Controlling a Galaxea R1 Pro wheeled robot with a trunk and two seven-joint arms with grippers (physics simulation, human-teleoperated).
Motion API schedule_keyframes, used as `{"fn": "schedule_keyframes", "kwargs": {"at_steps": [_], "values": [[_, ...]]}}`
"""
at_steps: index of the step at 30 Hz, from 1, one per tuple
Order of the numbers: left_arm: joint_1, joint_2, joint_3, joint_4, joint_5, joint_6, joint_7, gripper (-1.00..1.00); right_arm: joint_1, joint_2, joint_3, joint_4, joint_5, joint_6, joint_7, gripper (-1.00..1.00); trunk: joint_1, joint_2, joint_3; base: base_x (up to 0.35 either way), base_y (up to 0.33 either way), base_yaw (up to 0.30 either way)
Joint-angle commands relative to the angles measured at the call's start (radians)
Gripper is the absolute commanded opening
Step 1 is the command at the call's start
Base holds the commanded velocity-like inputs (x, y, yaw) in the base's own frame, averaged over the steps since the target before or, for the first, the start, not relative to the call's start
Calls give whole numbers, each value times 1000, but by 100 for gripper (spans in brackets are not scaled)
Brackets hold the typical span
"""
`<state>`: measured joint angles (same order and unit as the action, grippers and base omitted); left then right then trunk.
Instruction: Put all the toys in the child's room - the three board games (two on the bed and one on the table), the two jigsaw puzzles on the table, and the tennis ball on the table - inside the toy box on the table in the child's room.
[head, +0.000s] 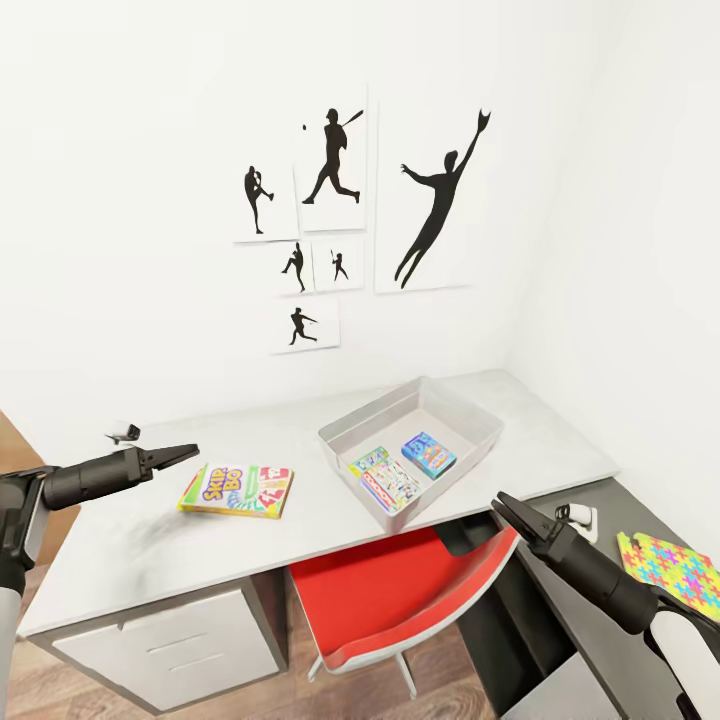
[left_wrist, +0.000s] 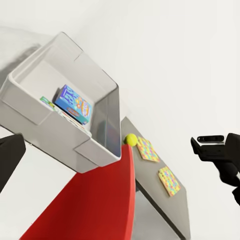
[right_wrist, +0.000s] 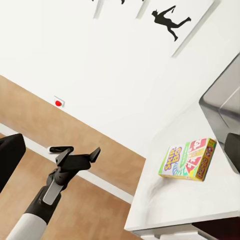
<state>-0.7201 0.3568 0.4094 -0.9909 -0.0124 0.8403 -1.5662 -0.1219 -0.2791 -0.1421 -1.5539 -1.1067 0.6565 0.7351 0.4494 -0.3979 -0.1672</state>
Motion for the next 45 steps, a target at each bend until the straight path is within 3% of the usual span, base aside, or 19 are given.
{"fn": "schedule_keyframes", "kwargs": {"at_steps": [1, 12, 30, 45], "values": [[-1, 0, 2, 0, 0, 7, -5, 100, -1, 0, -1, 0, -5, 7, -1, 100, 1, -2, -2, -9, 0, 0], [-1, -2, 4, 0, -4, 1, -5, 100, -1, 1, -1, 0, -5, 6, -5, 100, 1, -2, 0, -25, 18, -31], [-1, -2, 5, 0, -4, 1, -5, 100, -1, 1, 0, 0, -5, 5, -7, 100, 1, -2, 2, -189, 205, -15], [-1, -2, 5, 0, -4, 1, -5, 100, -1, 1, 1, 0, -5, 5, -8, 100, 1, -2, 2, -94, 198, 240]]}}
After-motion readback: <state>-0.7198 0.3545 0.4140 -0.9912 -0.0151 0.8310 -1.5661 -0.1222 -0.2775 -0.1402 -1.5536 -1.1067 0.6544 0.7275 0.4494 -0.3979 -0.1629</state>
